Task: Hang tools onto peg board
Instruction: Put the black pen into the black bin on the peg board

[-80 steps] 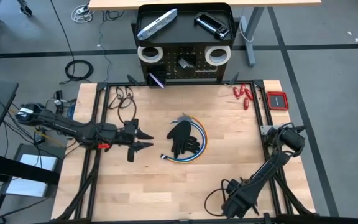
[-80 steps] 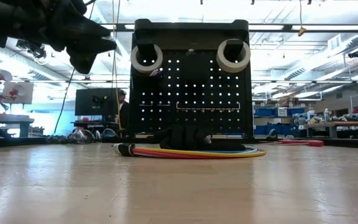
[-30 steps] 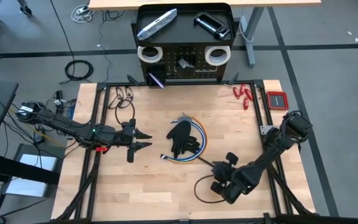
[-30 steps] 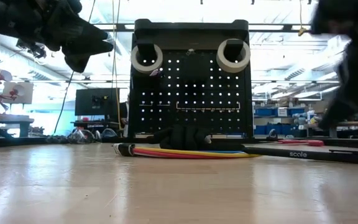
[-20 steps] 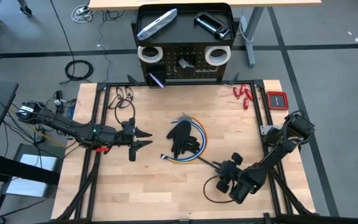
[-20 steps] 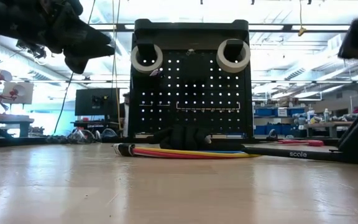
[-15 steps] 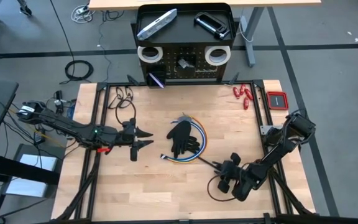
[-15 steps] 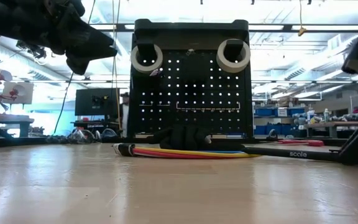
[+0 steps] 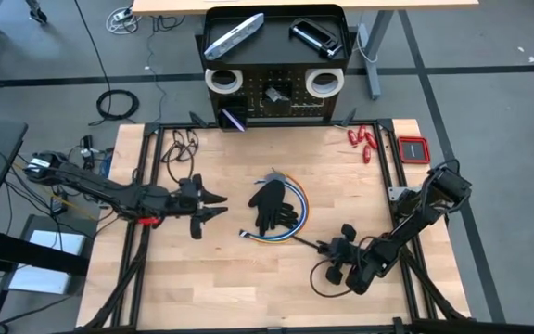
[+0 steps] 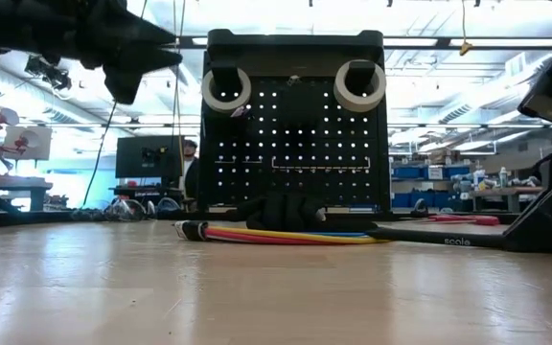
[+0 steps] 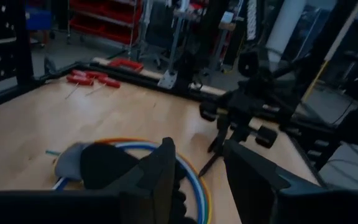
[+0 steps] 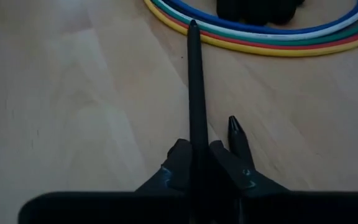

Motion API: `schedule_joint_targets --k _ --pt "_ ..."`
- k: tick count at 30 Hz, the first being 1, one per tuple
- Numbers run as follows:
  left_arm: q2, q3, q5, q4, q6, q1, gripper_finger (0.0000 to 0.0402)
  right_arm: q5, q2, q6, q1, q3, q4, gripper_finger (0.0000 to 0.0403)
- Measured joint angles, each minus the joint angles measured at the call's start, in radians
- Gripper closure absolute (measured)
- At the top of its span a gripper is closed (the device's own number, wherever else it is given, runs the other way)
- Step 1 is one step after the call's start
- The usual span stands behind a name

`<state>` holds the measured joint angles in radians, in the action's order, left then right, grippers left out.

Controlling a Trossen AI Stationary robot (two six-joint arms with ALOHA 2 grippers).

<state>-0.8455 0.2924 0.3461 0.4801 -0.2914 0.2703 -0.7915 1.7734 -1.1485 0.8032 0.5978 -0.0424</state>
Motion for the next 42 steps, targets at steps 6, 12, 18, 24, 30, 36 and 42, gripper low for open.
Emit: schedule_joint_targets --k 6,12,18,24,30,36,42 --pt "0.146 0.0 -0.007 -0.061 0.057 0.0 0.0257 0.094 -0.048 0.064 -0.072 0.173 -0.293 0.0359" --pt "0.265 0.0 0.076 -0.204 0.107 -0.002 0.0257 0.12 -0.07 0.274 -0.214 0.517 -0.735 0.036" --pt "0.286 0.0 0.17 -0.302 0.105 -0.003 0.0257 0.123 -0.053 0.608 -0.403 0.768 -0.679 0.036" --pt "0.291 0.019 0.226 -0.389 0.105 -0.005 0.0257 0.199 -0.054 0.796 -0.537 0.839 -0.313 0.036" --pt "0.29 0.181 0.233 -0.619 0.103 -0.01 0.0257 0.262 -0.037 0.929 -0.601 0.841 0.113 0.036" --pt "0.291 0.363 0.288 -0.898 0.107 -0.009 0.0257 0.262 0.085 1.044 -0.645 0.985 0.188 0.036" --pt "0.291 0.384 0.364 -1.002 0.108 -0.009 0.0257 0.162 0.209 1.025 -0.72 1.235 -0.131 0.036"
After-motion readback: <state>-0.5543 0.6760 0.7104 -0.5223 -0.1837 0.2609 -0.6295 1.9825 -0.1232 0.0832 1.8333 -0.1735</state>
